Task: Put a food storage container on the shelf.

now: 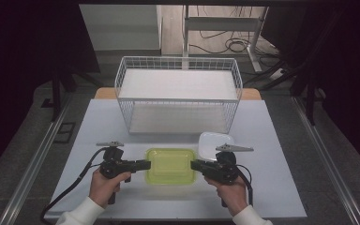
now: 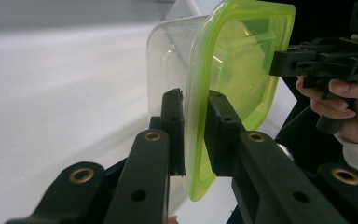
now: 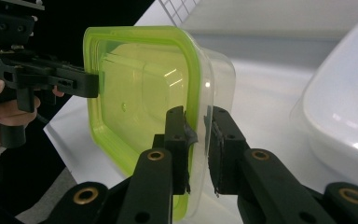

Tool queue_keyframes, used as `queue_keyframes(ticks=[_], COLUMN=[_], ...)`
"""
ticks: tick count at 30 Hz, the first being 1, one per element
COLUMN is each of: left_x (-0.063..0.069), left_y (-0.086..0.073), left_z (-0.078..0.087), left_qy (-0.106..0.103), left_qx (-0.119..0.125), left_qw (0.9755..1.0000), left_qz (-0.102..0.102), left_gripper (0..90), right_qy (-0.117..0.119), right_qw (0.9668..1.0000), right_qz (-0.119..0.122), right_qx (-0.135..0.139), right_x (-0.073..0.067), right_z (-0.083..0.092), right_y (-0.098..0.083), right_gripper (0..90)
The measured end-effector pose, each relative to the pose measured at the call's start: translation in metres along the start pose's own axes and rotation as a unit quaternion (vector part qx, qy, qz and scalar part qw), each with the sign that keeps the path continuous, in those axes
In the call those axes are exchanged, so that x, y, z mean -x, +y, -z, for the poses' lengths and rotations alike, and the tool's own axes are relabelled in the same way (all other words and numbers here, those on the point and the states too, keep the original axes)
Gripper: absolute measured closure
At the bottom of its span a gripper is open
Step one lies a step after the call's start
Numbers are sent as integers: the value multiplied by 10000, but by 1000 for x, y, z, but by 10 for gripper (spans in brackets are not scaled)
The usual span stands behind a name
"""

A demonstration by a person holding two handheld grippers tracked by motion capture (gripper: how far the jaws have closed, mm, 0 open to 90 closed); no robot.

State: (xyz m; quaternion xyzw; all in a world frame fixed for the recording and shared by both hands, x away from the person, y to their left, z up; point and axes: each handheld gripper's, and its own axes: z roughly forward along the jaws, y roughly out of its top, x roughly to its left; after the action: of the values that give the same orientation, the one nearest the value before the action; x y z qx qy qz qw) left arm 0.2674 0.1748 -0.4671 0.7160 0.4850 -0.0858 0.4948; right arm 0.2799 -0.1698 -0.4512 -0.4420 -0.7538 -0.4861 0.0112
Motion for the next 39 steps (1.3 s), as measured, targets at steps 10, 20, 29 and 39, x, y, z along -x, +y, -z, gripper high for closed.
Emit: queue_keyframes(ticks=[10,20,29,39], left_x=[7,12,25,32], left_y=[9,21,44,65], left_z=[2,3,12,23], left_qy=[-21,1,-27,-29], left_qx=[33,107,294,466], left_qw=[9999,9997,9988,9977], left_qz=[-114,-238,-397,-494], left_gripper=[792,790,789,789], right_qy=[-50,-69,-88,-105], right_qw=[9992,9989,9980,9964], right_qz=[369,433,542,705], right_qx=[137,151,319,454], right_x=[-3,-2,-8,-18], right_z=[9,12,25,36], right_y=[10,17,37,65], right_gripper=[785,785,786,786])
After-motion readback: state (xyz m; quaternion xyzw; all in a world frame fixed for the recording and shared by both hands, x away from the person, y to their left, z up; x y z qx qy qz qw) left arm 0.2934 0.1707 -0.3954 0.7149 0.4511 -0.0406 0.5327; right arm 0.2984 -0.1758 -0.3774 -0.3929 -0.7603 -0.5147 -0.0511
